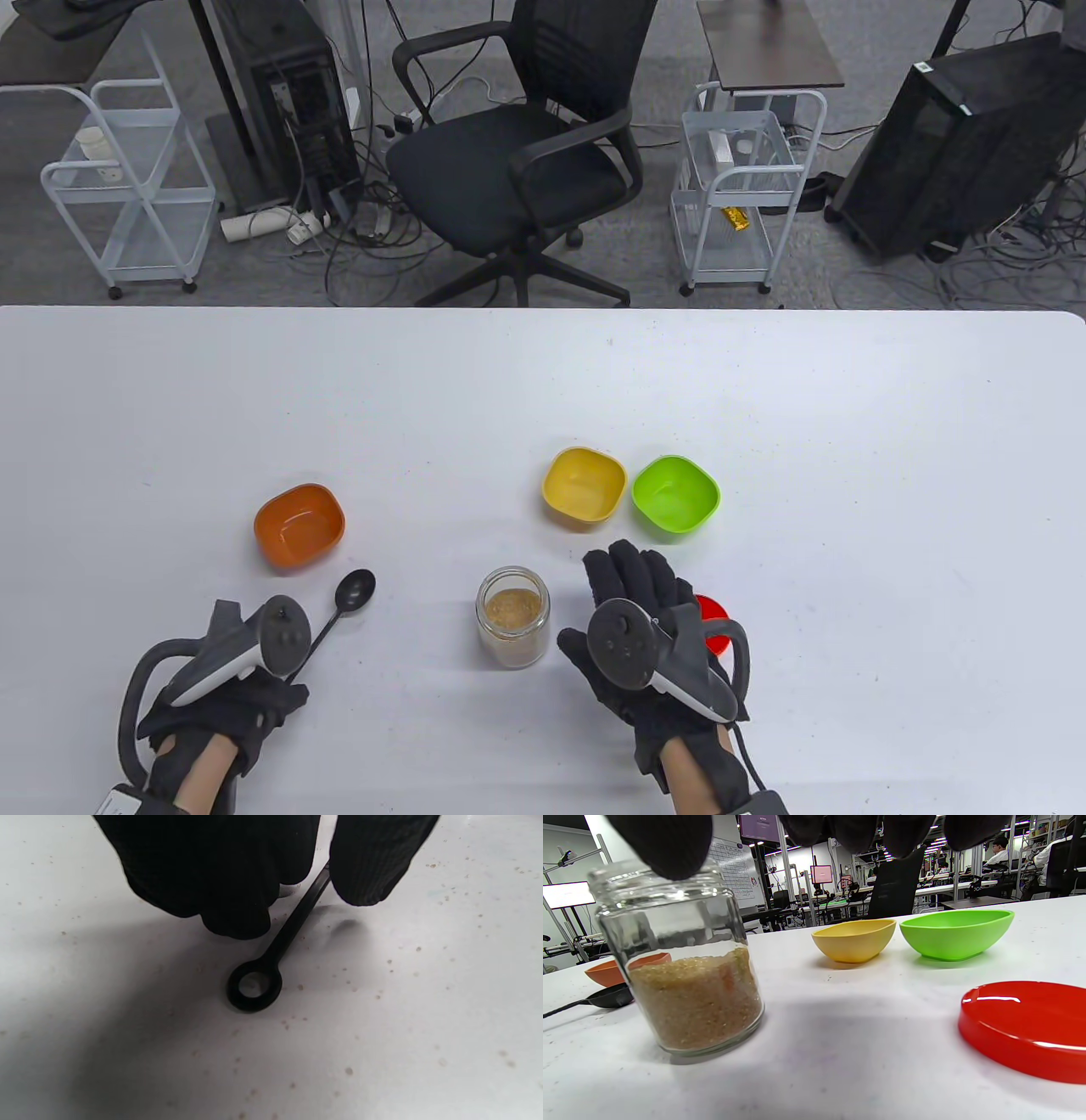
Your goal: Scoop brown sugar granules from jar into dishes
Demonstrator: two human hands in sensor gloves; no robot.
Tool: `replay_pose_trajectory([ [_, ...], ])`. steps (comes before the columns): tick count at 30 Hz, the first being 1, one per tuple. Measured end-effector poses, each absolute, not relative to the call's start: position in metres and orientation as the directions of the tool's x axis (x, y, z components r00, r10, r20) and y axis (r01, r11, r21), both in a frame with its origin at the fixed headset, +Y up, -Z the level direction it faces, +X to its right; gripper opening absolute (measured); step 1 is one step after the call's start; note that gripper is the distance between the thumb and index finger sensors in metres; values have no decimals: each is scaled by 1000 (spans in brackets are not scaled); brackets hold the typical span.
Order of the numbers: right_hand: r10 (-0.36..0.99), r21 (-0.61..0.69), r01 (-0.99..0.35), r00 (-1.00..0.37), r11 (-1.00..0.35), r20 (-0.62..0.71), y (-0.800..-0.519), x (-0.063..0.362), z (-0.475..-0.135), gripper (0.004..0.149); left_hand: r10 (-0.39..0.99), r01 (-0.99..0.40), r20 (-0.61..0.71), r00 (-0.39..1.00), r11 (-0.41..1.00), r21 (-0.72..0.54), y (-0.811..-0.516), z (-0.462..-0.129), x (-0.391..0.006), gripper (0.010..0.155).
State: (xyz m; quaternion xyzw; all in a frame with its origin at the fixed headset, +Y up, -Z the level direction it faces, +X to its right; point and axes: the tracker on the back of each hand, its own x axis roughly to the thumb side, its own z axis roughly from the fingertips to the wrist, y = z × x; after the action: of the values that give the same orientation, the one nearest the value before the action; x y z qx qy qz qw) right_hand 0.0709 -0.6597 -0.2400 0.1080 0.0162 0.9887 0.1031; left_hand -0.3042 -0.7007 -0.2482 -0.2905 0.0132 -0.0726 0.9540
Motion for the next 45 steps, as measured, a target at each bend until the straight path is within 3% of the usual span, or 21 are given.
replay_pose_trajectory([
  [12,201,74,-189,-954,-979,225,-663,66,-241,83,-128,106,-5,992,843,-527,-707,-249,-300,51],
  [22,219,74,-208,-953,-975,208,-663,69,-241,83,128,-130,-29,991,935,-330,-673,-245,-312,41],
  [32,227,80,-215,-954,-973,197,-664,72,-242,83,391,-384,62,918,918,-95,-634,-247,-300,42],
  [37,226,84,-213,-954,-973,195,-664,72,-242,83,481,-484,121,868,875,-7,-647,-248,-291,45],
  [45,221,99,-205,-957,-974,189,-666,72,-243,83,500,-513,167,850,857,46,-653,-238,-286,46],
])
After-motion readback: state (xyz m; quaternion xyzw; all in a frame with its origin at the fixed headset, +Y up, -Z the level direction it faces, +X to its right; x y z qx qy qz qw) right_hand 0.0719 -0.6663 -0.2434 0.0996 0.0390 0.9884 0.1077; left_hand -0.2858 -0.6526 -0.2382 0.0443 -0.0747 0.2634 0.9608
